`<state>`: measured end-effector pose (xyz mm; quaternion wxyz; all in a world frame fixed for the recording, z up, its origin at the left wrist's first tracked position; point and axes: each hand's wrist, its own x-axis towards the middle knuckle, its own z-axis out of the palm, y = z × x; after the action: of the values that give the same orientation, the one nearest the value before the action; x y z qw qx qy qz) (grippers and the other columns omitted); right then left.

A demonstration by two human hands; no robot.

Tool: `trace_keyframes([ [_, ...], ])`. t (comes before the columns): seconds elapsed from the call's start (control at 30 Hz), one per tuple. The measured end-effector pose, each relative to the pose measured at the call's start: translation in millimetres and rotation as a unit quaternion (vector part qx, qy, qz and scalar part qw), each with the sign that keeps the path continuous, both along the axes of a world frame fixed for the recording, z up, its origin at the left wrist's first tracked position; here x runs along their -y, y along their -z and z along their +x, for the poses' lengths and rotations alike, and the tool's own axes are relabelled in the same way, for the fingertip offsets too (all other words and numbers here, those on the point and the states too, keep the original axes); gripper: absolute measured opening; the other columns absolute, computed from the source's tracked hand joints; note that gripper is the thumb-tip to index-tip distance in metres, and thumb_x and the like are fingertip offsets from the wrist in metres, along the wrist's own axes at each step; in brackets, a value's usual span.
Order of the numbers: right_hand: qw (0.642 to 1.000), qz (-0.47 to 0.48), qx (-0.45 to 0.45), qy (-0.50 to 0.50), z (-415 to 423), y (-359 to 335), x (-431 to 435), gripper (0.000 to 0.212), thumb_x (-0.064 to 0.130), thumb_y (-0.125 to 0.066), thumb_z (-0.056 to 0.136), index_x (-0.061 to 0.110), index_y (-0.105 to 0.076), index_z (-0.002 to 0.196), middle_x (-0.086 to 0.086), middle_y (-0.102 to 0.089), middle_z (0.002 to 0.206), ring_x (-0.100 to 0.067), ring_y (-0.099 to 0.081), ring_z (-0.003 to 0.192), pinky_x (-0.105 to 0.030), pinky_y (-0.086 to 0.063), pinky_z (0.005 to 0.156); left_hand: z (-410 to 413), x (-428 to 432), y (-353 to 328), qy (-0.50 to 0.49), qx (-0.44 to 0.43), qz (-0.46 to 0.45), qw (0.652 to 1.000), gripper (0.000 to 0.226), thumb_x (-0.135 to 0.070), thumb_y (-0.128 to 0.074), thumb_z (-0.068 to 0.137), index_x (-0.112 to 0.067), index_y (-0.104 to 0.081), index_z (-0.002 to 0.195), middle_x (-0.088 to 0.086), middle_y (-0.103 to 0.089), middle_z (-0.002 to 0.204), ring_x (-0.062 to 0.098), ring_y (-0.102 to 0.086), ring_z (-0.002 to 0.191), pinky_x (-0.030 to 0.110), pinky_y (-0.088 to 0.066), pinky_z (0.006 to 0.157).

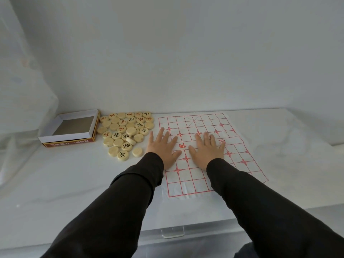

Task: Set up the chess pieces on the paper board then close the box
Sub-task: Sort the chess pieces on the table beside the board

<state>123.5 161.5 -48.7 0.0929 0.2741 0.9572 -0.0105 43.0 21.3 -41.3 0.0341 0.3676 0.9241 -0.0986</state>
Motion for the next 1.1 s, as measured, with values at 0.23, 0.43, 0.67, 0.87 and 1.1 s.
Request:
trace_keyframes([
  [0.23,1.0,0.005,0.011,-0.011,-0.1,-1.1,-1.3,0.072,0.063,-0.011,0.092,0.025,0.01,0.149,-0.006,0.014,0.157,-0.028,0.01,0.145,-0.056,0.0,0.113,-5.8,-1.7,0.6,-0.001,0.011,-0.018,1.0,0.067,-0.064,-0.008,0.091,-0.032,0.003,0.148,0.002,0.004,0.158,0.026,0.013,0.144,0.055,0.007,0.114],
  [0.43,0.999,0.016,-0.023,-0.036,3.5,-14.3,9.3,0.065,0.055,-0.013,0.096,0.022,0.002,0.15,-0.006,0.009,0.158,-0.027,0.009,0.145,-0.053,0.003,0.114,7.9,12.8,-4.3,-0.003,-0.001,0.015,1.0,0.065,-0.059,-0.01,0.094,-0.027,-0.004,0.149,0.004,0.0,0.158,0.024,0.012,0.145,0.053,0.008,0.113],
  [0.67,0.994,-0.021,-0.093,-0.044,0.9,-25.2,53.9,0.056,0.044,-0.02,0.099,0.019,-0.011,0.149,-0.006,-0.005,0.158,-0.027,0.001,0.146,-0.05,-0.001,0.115,23.8,50.9,-17.2,0.006,-0.04,0.043,0.998,0.062,-0.053,-0.013,0.096,-0.023,-0.007,0.15,0.005,-0.005,0.158,0.024,0.012,0.145,0.053,0.003,0.115],
  [0.87,0.981,-0.089,-0.167,-0.051,-15.2,-27.3,88.6,0.051,0.037,-0.026,0.1,0.015,-0.021,0.146,-0.006,-0.02,0.155,-0.025,-0.011,0.145,-0.05,-0.008,0.116,15.0,74.8,-22.7,-0.044,-0.036,0.08,0.995,0.06,-0.05,-0.018,0.097,-0.022,-0.007,0.149,0.005,-0.003,0.158,0.026,0.012,0.144,0.052,0.003,0.114],
  [1.1,0.945,-0.188,-0.25,-0.099,-30.1,-21.1,109.5,0.042,0.022,-0.044,0.095,0.012,-0.042,0.136,-0.006,-0.047,0.137,-0.023,-0.037,0.131,-0.043,-0.023,0.114,-6.5,104.9,-23.1,-0.113,0.025,0.174,0.978,0.063,-0.041,-0.041,0.095,-0.022,-0.012,0.148,0.002,-0.002,0.158,0.024,0.009,0.145,0.049,-0.002,0.116],
])
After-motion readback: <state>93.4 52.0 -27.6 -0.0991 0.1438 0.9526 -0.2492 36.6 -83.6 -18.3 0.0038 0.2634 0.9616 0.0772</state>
